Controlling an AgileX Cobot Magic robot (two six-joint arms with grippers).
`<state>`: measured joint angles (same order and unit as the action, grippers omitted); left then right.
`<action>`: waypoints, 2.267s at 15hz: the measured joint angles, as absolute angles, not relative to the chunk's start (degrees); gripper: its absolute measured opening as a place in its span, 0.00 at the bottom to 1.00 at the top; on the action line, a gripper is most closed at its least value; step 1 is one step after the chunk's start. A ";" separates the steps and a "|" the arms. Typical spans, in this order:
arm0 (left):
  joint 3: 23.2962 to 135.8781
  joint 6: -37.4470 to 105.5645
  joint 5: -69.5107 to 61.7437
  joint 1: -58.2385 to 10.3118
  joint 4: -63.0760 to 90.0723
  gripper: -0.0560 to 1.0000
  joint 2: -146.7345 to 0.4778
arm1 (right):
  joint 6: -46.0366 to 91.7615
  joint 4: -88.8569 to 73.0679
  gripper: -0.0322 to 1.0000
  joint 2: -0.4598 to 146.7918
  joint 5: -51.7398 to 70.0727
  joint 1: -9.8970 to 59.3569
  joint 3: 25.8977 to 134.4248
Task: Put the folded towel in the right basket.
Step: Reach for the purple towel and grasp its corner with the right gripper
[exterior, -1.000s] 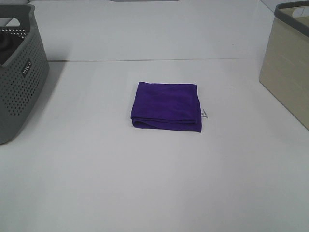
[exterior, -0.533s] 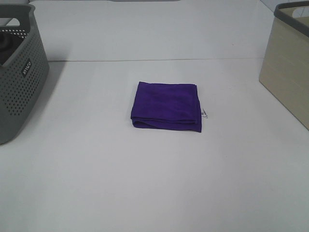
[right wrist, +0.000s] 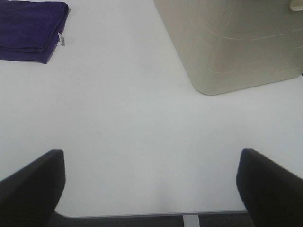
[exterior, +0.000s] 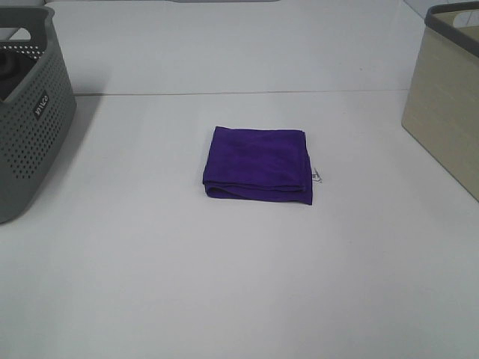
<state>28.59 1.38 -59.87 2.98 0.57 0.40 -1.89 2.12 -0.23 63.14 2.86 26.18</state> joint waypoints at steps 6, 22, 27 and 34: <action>28.59 1.38 -59.87 2.98 0.57 0.99 0.40 | -1.89 2.12 0.94 -0.23 63.14 2.86 26.18; 28.59 1.38 -59.87 2.98 0.57 0.99 0.40 | -1.89 2.12 0.94 -0.23 63.14 2.86 26.18; 28.59 1.38 -59.87 2.98 0.57 0.99 0.40 | -1.89 2.12 0.94 -0.23 63.14 2.86 26.18; 28.59 1.38 -59.87 2.98 0.57 0.99 0.40 | -0.69 -3.78 0.94 37.36 69.27 2.86 51.51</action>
